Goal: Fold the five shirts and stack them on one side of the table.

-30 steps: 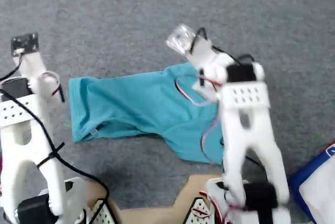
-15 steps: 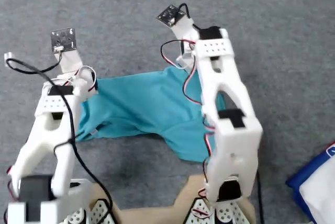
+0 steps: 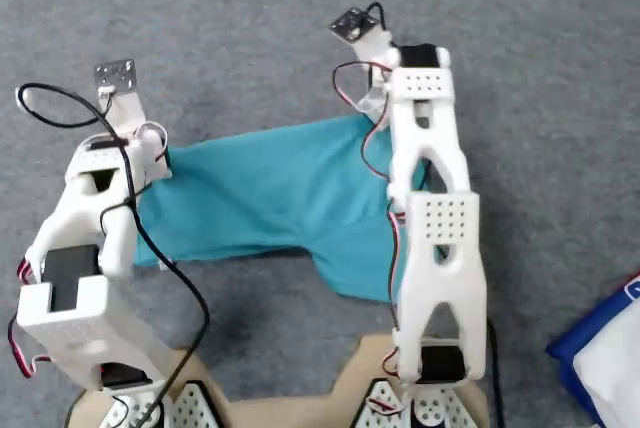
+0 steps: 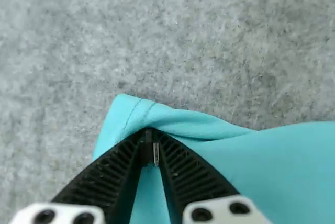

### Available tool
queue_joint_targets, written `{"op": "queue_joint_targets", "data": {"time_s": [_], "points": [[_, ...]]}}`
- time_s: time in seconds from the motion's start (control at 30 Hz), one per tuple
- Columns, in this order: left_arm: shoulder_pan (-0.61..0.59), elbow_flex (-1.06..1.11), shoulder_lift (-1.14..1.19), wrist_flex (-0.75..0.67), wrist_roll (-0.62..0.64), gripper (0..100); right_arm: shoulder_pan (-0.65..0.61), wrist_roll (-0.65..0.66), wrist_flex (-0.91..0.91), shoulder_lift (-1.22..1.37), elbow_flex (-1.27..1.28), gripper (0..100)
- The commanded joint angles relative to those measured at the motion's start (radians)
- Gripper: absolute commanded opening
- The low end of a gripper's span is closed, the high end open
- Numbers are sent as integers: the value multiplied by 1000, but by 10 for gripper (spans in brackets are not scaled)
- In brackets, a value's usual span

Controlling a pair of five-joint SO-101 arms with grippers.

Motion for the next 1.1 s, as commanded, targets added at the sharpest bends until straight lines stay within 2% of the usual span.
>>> {"op": "queue_joint_targets", "data": {"time_s": [0.0,0.17,0.37,0.57,0.8,0.93,1.0,1.07], "points": [[-18,-112,-1,77,-23,19,28,12,51,61,-203,5],[-68,-218,-1,149,-26,19,28,14,107,133,-352,5],[-106,-245,1,150,-26,19,28,15,135,139,-386,5],[-44,-229,-5,153,-18,19,2,23,264,124,-547,5],[46,-241,39,144,-18,19,-5,21,252,147,-530,5],[15,-311,160,150,-18,19,-2,28,239,194,-535,5],[-20,-382,228,196,-18,19,1,28,238,206,-535,5],[-32,-506,292,321,-18,19,10,28,226,213,-535,5]]}}
